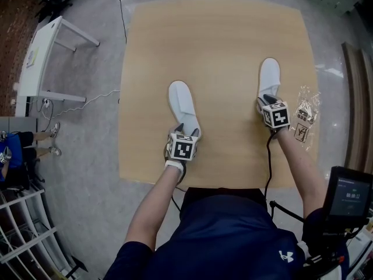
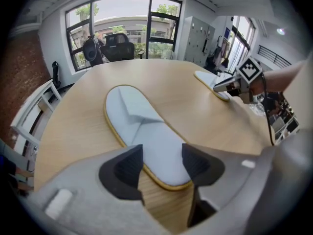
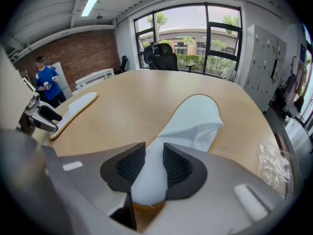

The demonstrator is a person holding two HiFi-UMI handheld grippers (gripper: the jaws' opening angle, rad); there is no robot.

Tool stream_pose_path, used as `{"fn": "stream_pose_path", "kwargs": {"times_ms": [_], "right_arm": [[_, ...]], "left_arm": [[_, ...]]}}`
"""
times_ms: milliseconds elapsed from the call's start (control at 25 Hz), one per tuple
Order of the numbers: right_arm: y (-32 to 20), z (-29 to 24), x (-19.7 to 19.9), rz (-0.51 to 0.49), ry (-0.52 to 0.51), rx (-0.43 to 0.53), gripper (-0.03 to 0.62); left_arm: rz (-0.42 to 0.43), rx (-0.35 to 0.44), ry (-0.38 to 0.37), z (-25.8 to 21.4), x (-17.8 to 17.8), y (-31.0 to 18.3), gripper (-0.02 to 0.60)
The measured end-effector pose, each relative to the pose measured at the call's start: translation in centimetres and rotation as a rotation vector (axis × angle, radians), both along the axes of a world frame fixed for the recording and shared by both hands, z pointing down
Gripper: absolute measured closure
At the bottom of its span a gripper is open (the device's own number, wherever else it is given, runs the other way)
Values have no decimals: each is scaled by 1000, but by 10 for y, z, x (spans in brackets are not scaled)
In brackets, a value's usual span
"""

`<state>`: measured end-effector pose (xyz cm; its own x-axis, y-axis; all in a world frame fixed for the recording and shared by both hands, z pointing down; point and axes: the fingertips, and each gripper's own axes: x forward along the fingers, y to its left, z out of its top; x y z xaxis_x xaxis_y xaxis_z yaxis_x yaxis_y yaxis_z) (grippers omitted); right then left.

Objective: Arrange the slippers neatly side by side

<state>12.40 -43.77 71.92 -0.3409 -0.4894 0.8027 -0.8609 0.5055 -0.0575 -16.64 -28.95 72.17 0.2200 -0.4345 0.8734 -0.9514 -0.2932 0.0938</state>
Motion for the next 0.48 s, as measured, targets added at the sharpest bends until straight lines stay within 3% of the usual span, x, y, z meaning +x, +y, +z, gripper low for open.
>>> {"fn": "stream_pose_path", "kwargs": {"times_ms": [480], "right_arm": [[63,-4,-39,-89,-18,-16,473]], "left_arm": [[102,31,-3,-7,30,1,330]]}}
